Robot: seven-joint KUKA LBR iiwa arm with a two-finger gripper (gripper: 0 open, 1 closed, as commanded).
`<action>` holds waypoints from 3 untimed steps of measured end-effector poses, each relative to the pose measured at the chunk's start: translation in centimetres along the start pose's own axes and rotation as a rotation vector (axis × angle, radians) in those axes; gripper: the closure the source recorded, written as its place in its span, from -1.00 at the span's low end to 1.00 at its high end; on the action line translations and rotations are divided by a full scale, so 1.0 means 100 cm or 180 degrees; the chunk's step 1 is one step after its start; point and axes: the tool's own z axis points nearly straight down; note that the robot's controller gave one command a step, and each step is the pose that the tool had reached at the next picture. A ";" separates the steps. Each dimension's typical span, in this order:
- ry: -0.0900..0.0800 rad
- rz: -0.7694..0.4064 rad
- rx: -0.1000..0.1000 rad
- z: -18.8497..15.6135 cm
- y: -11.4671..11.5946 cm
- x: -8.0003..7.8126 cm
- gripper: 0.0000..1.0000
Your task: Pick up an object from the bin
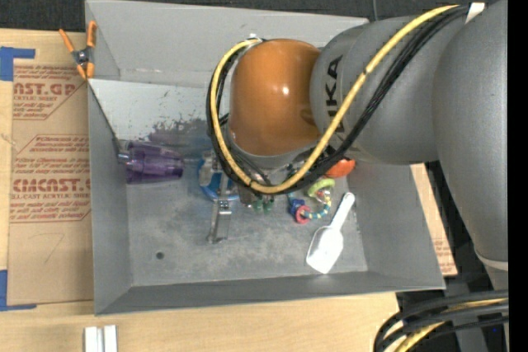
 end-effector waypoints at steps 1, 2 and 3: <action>-0.0024 0.0010 -0.0005 -0.005 -0.001 -0.002 -1.00; -0.0015 0.0439 -0.0009 0.098 -0.042 -0.042 -1.00; -0.0038 0.0778 -0.0017 0.107 -0.063 -0.048 -1.00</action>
Offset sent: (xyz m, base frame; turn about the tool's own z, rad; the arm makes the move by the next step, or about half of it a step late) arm 0.0438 -0.0473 -0.1088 0.1511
